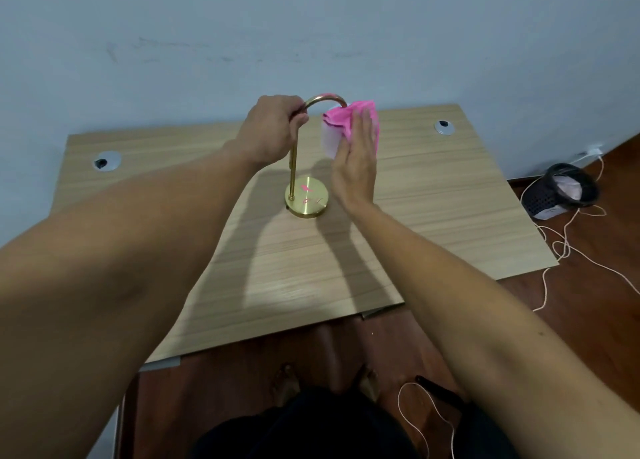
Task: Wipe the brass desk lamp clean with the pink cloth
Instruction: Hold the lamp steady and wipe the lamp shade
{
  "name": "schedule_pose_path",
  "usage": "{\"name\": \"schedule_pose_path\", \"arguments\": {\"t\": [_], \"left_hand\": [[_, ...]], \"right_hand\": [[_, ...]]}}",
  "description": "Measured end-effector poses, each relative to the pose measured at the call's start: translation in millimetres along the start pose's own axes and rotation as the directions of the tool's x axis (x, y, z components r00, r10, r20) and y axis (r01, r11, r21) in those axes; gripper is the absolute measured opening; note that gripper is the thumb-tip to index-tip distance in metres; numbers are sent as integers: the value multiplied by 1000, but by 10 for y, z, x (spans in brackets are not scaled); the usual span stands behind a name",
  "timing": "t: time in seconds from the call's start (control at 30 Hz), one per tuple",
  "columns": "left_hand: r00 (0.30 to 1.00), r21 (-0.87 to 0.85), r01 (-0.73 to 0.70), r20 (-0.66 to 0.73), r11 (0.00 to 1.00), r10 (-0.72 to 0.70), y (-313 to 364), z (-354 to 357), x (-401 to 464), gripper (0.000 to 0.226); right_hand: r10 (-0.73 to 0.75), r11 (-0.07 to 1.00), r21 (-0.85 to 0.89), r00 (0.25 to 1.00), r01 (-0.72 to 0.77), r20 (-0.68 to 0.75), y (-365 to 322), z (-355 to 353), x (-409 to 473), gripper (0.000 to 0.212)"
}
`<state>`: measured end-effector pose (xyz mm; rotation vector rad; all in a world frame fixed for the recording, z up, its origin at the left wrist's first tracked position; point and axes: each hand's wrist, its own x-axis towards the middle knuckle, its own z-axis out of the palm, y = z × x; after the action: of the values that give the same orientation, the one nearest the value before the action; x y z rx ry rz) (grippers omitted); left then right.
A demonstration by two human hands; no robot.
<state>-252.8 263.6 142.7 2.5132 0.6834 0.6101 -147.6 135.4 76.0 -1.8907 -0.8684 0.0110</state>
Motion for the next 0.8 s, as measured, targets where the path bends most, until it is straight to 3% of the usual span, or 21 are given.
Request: {"name": "schedule_pose_path", "arguments": {"t": [0.07, 0.17, 0.37, 0.5, 0.63, 0.8], "left_hand": [[1000, -3, 6, 4, 1000, -6, 6, -12, -3, 19], [1000, -17, 26, 7, 1000, -26, 21, -8, -5, 19], [999, -5, 32, 10, 999, -32, 30, -10, -9, 20], [1000, -14, 24, 18, 1000, -24, 21, -12, -2, 20], [999, -21, 34, 23, 999, -34, 6, -7, -2, 19], [999, -31, 38, 27, 999, -37, 17, -7, -2, 20]], "right_hand": [[76, 996, 57, 997, -75, -14, -130, -152, 260, 37], [218, 973, 65, 973, -223, 77, -142, -266, 484, 34], [-87, 992, -87, 996, 89, 31, 164, 105, -170, 52], [-124, 984, -126, 992, 127, 35, 169, 180, -402, 56], [-50, 999, -22, 999, 50, -4, 74, 33, -87, 52], [278, 947, 157, 960, -281, 47, -50, -239, 481, 39]]}}
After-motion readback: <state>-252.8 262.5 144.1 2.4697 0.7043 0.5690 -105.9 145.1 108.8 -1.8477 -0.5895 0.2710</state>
